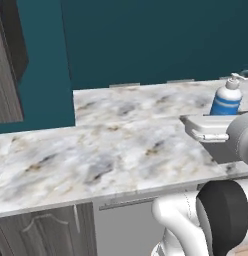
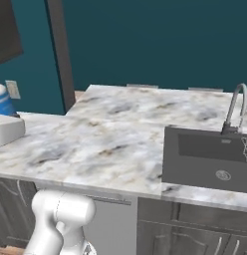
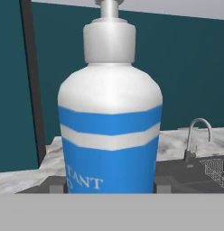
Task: Locate and retrieve the soap dispenser and dish brush from the cabinet. Place them next to the sink.
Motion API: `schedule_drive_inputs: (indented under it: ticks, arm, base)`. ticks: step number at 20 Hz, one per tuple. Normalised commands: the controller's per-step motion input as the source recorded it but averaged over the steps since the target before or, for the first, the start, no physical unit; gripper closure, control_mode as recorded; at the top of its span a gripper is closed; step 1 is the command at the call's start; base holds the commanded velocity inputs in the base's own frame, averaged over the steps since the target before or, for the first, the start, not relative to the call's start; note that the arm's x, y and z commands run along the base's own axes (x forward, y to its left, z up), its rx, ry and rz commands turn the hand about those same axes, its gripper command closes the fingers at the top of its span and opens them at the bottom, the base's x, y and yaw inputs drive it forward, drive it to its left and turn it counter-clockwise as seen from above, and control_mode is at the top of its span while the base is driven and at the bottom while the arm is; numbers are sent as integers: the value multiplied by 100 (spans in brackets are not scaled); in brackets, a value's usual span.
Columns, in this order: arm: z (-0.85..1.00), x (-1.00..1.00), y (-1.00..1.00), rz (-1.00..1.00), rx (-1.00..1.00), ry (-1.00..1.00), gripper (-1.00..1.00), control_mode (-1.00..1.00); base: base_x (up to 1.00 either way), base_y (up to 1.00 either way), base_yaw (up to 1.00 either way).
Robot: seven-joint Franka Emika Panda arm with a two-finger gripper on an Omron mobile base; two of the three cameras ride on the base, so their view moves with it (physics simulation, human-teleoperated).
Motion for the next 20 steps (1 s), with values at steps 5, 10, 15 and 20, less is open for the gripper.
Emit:
schedule_drive_inputs:
  ticks: [5, 10, 15, 20]
  arm:
    - [0, 0, 0, 0, 0, 0, 100, 100]
    - [0, 0, 0, 0, 0, 0, 100, 100]
    - [0, 0, 0, 0, 0, 0, 100, 100]
    - [0, 0, 0, 0, 0, 0, 100, 100]
  base:
    - [14, -51, 0]
    - [25, -40, -1]
    - [29, -38, -1]
    - [34, -16, -1]
